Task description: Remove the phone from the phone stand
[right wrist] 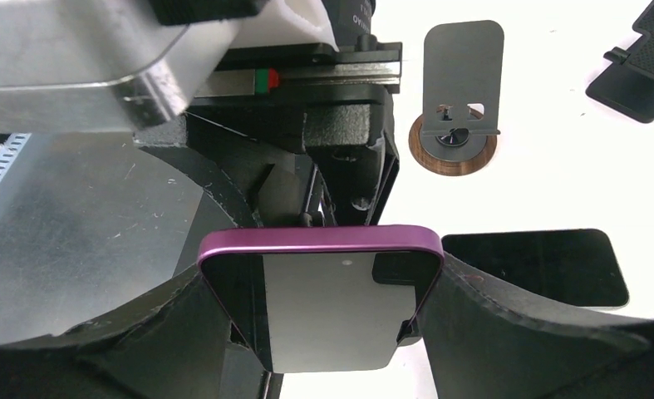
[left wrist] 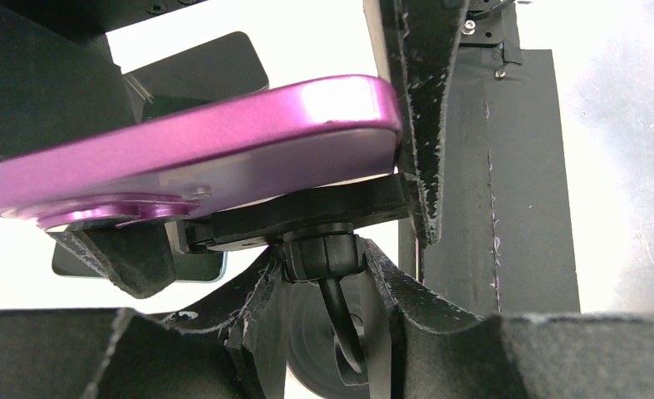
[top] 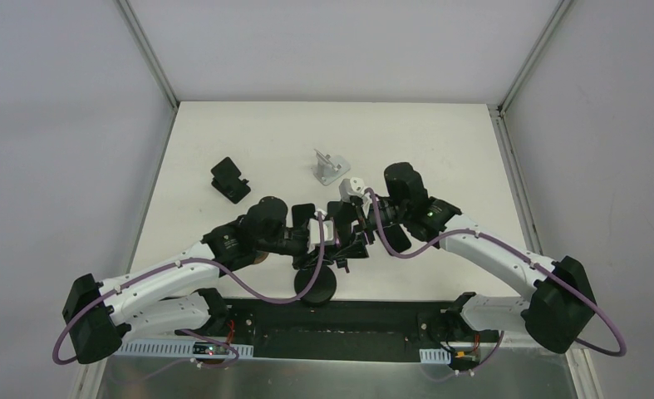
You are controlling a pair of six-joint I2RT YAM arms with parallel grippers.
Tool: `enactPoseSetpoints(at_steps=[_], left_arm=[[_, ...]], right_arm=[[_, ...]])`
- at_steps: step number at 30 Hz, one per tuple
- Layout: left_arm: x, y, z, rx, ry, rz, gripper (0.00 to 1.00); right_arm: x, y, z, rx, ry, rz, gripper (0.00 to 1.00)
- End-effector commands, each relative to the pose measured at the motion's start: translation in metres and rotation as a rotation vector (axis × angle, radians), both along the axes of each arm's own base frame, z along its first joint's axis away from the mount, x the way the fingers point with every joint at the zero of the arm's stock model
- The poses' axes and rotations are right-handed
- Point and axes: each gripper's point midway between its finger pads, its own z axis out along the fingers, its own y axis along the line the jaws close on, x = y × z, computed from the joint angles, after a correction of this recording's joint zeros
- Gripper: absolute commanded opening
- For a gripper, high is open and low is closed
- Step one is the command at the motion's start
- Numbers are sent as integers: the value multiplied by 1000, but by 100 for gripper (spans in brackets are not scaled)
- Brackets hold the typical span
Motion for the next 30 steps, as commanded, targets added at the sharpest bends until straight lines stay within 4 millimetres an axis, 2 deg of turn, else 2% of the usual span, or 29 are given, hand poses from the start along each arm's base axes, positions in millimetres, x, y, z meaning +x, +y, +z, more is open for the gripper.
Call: enactPoseSetpoints(at_steps=[1, 7, 15, 30], left_arm=[[-92, -18, 54, -185, 48, -455, 0], [-98, -19, 53, -182, 57, -482, 0], [-107, -23, 51, -173, 62, -515, 0], [-114, -20, 59, -193, 52, -542, 0]], right_arm=[[125, -23, -59, -195, -344, -412, 0], [135, -32, -61, -210, -343, -437, 0], [149, -28, -58, -194, -355, -471, 0], [172, -20, -67, -212, -396, -498, 0]])
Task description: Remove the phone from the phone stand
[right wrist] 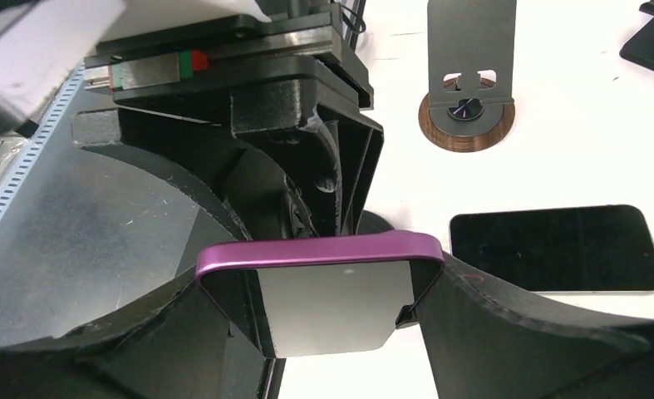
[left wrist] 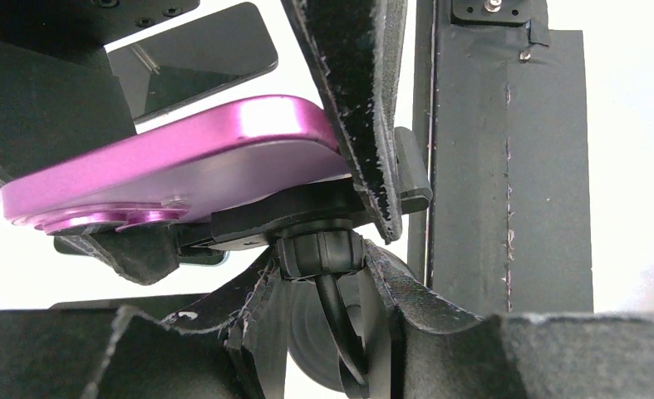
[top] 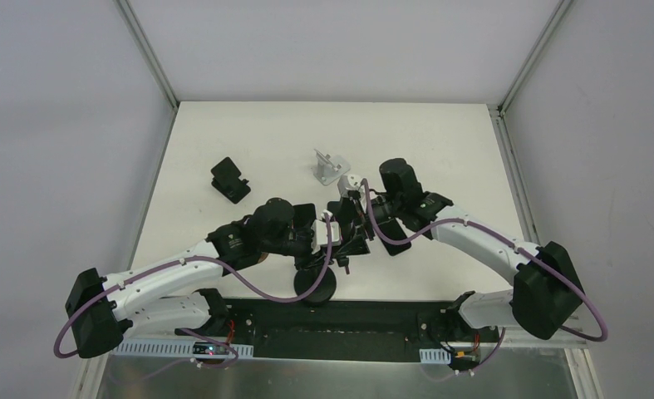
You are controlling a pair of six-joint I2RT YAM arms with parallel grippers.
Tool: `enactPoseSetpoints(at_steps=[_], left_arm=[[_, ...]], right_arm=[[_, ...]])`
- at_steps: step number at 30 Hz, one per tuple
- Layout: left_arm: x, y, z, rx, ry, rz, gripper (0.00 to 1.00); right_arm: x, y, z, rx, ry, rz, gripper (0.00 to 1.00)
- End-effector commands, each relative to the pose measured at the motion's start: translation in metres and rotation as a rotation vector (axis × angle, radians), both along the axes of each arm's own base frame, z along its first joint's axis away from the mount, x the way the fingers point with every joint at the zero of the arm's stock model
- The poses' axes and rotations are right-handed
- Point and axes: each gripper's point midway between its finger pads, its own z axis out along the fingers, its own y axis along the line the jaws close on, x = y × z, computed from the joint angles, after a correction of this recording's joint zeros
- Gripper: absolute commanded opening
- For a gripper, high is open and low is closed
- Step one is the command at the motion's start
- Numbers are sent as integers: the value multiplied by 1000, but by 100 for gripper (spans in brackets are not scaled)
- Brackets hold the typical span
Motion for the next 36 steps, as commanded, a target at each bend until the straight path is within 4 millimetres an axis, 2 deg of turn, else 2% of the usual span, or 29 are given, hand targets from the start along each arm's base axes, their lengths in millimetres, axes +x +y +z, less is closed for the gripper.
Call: enactPoseSetpoints(at_steps=[1, 6, 14, 36], left_arm=[[-117, -18, 70, -253, 70, -572, 0], [-119, -15, 72, -261, 64, -578, 0], [-122, -13, 71, -262, 73, -600, 0], [-125, -11, 69, -262, 81, -615, 0]], right_arm=[[160, -16, -44, -195, -478, -507, 0], [152, -18, -45, -210, -470, -462, 0], [126, -29, -46, -243, -424, -359, 0], [70, -50, -23, -224, -372, -255, 0]])
